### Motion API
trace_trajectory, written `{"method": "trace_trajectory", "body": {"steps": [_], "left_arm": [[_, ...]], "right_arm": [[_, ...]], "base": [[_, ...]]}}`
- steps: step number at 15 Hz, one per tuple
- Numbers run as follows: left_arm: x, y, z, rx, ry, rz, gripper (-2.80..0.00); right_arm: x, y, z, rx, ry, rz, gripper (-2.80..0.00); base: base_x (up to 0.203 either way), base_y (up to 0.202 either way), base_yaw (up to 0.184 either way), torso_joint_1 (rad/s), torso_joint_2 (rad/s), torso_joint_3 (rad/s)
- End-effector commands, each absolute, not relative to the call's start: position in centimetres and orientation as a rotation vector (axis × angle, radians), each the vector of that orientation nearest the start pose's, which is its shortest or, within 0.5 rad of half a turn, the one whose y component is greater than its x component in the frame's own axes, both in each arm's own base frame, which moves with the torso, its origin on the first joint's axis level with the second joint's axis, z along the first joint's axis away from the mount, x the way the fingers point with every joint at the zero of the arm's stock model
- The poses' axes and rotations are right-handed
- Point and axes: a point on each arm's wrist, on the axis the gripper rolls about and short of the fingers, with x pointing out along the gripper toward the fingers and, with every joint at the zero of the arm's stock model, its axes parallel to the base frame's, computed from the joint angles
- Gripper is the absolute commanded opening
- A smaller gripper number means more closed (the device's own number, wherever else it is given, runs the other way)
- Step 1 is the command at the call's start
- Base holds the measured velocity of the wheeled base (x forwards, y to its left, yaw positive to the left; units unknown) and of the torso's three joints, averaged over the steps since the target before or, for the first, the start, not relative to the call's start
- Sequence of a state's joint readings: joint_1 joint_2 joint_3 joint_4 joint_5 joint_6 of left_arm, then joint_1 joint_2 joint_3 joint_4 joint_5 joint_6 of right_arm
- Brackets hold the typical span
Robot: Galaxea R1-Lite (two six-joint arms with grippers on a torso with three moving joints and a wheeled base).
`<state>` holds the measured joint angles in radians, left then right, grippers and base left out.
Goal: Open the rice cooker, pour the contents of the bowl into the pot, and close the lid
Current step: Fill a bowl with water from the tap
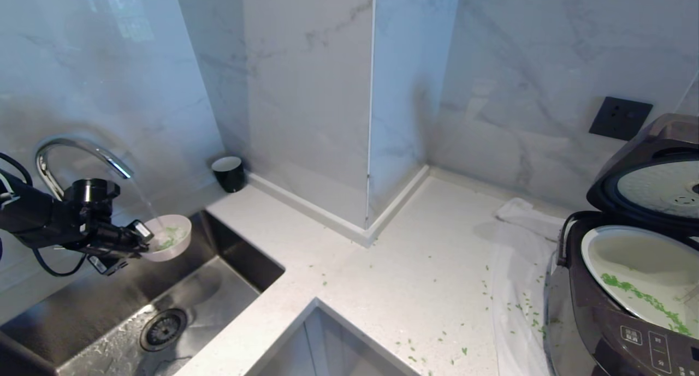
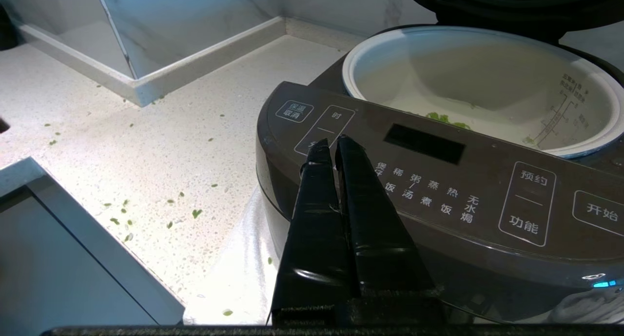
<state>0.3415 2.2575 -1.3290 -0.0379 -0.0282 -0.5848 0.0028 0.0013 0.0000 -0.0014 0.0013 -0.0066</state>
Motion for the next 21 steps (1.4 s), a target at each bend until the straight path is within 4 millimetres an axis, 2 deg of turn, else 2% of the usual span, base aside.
{"method": "trace_trajectory", "body": {"steps": [1, 21], "left_arm": [[39.63, 13.96, 5.64, -0.716, 0.776, 0.541, -2.8], [39.55, 13.79, 5.92, -0.714, 0.772, 0.537, -2.8]], "right_arm": [[-2.27, 0.0, 7.57, -0.007, 0.0, 0.005, -2.8], [-2.27, 0.0, 7.57, -0.008, 0.0, 0.005, -2.8]], "base": [[0.0, 0.0, 0.0, 0.0, 0.0, 0.0], [0.0, 0.0, 0.0, 0.0, 0.0, 0.0]]}}
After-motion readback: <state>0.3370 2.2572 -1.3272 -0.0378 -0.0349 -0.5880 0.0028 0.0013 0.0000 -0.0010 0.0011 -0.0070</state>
